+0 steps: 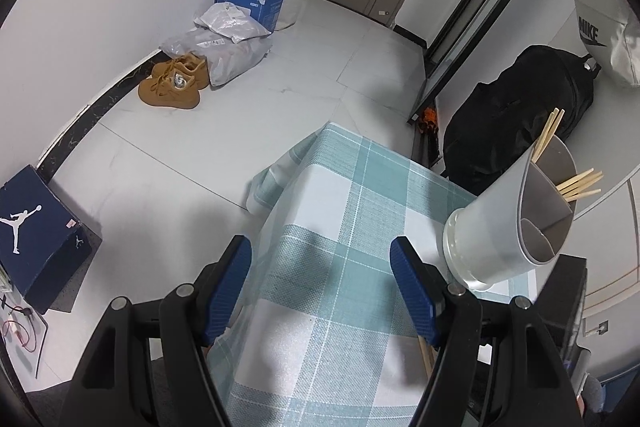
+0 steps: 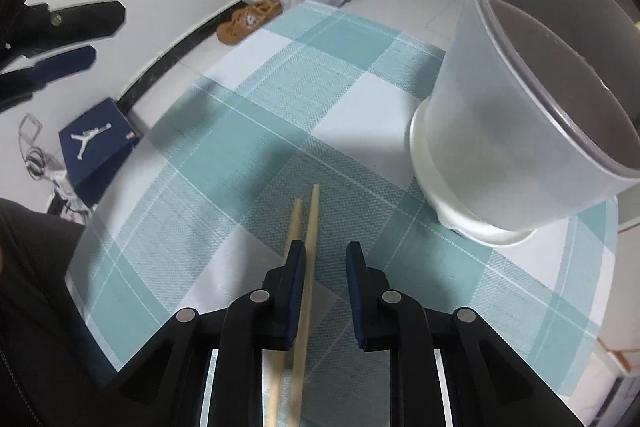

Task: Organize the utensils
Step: 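Lower the right gripper onto the chopsticks and pinch one, then lift the pinched chopstick with the right gripper while the left gripper approaches the last chopstick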

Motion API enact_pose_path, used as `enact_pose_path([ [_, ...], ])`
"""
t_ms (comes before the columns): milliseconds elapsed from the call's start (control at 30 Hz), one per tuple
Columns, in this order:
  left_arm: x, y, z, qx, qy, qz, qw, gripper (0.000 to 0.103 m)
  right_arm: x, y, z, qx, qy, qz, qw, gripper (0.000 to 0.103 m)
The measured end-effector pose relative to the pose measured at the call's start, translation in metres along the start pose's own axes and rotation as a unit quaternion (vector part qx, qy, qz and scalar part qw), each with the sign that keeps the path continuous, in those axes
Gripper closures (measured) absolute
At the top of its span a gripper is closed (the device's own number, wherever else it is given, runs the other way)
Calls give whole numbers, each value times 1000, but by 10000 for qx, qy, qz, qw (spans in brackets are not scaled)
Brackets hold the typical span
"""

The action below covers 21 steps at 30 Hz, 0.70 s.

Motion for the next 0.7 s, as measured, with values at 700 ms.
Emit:
enact_pose_path([
  [700, 0, -12, -1, -45, -7, -158, 9999, 36, 14, -12, -29, -135, 92, -15, 9999, 100],
])
Point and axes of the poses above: each gripper's, at about its wrist camera, not at the fingertips, and x roughly the way its jaws point, y to its right, z to its underside, the point moved 5 cm from there along x, roughly the way its jaws point, and after that the axes turned 4 degrees about -x, right-handed, at the moved point
